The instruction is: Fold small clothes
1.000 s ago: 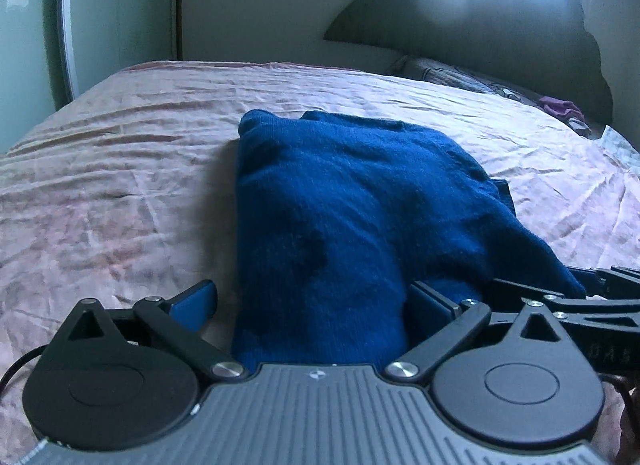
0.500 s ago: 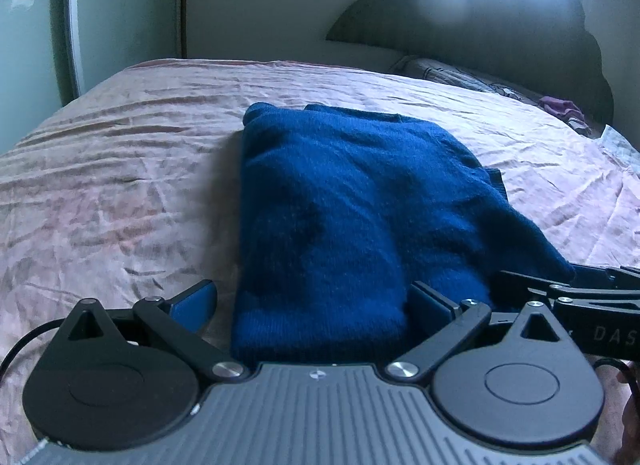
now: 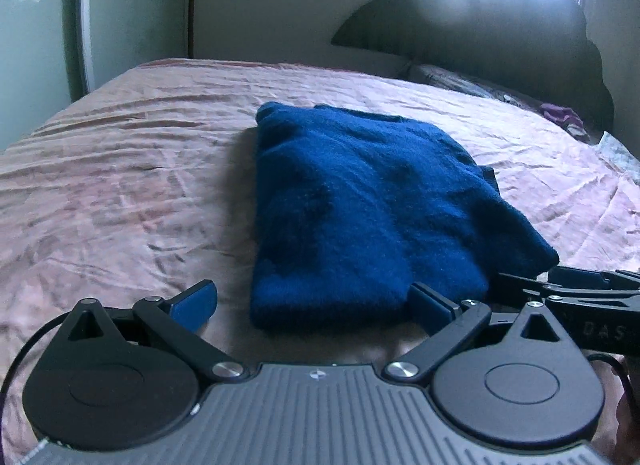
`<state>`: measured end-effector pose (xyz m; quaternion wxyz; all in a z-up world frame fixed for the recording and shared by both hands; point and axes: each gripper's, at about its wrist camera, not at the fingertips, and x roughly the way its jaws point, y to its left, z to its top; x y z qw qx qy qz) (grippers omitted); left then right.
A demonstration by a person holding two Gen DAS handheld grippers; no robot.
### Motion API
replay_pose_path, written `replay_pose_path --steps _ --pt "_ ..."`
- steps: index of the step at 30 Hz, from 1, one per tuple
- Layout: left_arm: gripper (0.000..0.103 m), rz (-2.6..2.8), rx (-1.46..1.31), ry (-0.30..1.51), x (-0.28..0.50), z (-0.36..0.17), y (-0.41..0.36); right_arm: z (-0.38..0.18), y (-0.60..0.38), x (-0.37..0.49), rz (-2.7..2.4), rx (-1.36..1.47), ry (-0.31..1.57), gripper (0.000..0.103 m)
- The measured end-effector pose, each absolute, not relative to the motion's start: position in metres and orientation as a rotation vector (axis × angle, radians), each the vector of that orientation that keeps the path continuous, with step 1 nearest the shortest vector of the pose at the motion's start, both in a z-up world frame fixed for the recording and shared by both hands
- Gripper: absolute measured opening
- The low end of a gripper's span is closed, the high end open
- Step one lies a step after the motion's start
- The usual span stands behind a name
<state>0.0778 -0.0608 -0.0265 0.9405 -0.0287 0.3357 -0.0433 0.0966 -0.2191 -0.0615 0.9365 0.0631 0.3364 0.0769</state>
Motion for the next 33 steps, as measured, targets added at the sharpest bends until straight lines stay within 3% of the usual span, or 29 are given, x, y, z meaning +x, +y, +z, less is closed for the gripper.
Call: replay_pose_path --steps 18,33 --pt "0.102 -0.054 -0.028 0.66 0.048 -0.031 -0.052 -0.066 -0.203 0.082 0.073 0.083 0.731 0.101" --pt "0.103 -0.042 0.034 0.666 0.045 -0.037 -0.06 -0.074 -0.195 0.076 0.042 0.033 0.709 0.103"
